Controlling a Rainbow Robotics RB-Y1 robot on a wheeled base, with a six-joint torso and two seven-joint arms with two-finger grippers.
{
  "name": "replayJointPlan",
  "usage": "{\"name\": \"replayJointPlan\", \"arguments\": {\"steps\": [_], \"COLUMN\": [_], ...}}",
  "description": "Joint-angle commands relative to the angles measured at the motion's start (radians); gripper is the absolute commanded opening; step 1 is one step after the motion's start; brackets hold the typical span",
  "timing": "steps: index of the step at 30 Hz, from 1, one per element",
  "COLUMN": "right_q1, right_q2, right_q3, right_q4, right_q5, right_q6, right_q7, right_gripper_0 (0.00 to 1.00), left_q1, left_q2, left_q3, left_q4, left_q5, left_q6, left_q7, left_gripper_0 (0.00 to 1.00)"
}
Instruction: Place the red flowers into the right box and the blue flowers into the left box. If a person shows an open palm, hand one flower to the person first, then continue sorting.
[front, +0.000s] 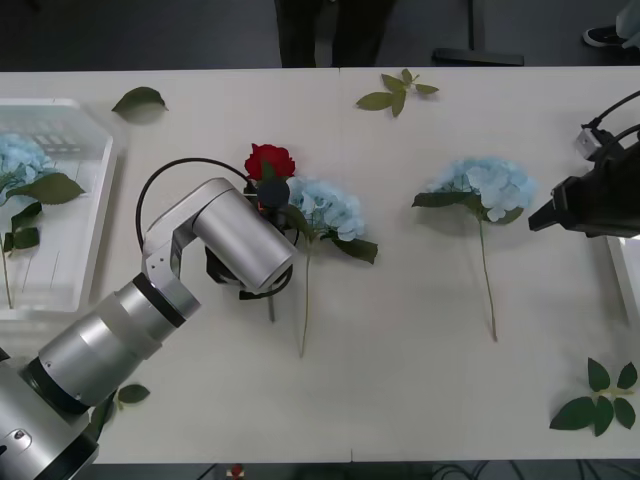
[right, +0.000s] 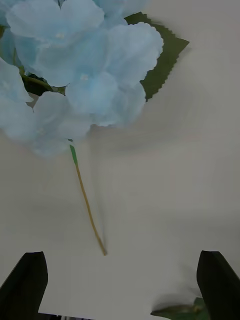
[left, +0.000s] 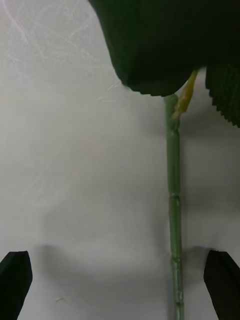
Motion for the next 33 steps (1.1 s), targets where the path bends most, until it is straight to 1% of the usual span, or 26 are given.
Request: {"name": "replayJointPlan", "arguments": {"steps": [1,3,5,6,7,8,10,11,15,19,28,33], "right_q1": [0.006,0.015,0.021,0.024,0.026,0.031,0.031,0.031,0.031,0.031,0.029,0.031], "right_q2": [0.057,0.08,0.095,0.105,0.108,0.114,0.117,0.117,0.115,0.095,-0.055,-0.103], "right_q3": [0.004,0.034,0.059,0.082,0.093,0.117,0.149,0.157,0.14,0.087,-0.108,-0.202], "right_q4": [-0.029,-0.029,-0.029,-0.029,-0.029,-0.029,-0.029,-0.032,-0.066,-0.12,-0.308,-0.357], "right_q5": [0.06,0.105,0.138,0.166,0.177,0.206,0.241,0.252,0.246,0.2,-0.115,-0.261], "right_q6": [-0.043,-0.084,-0.117,-0.138,-0.146,-0.164,-0.176,-0.176,-0.146,-0.072,0.133,0.199], "right_q7": [-0.088,-0.114,-0.134,-0.149,-0.155,-0.172,-0.192,-0.198,-0.2,-0.189,-0.169,-0.149], "right_gripper_0": [0.87,0.87,0.87,0.87,0.87,0.87,0.87,0.87,0.87,0.87,0.87,0.87], "left_q1": [-0.039,-0.042,-0.042,-0.042,-0.042,-0.042,-0.042,-0.042,-0.042,-0.042,-0.042,-0.042], "left_q2": [-0.023,-0.023,-0.025,-0.025,-0.025,-0.026,-0.026,-0.026,-0.026,-0.026,-0.026,-0.026], "left_q3": [0.0,-0.008,-0.009,-0.011,-0.012,-0.012,-0.012,-0.012,-0.012,-0.012,-0.012,-0.012], "left_q4": [0.006,0.017,0.02,0.02,0.02,0.02,0.02,0.02,0.02,0.02,0.02,0.02], "left_q5": [-0.001,-0.001,-0.002,-0.004,-0.004,-0.004,-0.004,-0.004,-0.004,-0.004,-0.004,-0.004], "left_q6": [-0.027,-0.034,-0.036,-0.036,-0.034,-0.034,-0.034,-0.034,-0.034,-0.034,-0.034,-0.034], "left_q7": [0.01,0.01,0.007,0.004,0.004,0.004,0.004,0.004,0.004,0.004,0.004,0.004], "left_gripper_0": [0.92,0.71,0.62,0.5,0.47,0.33,0.08,0.0,0.0,0.0,0.0,0.0]}}
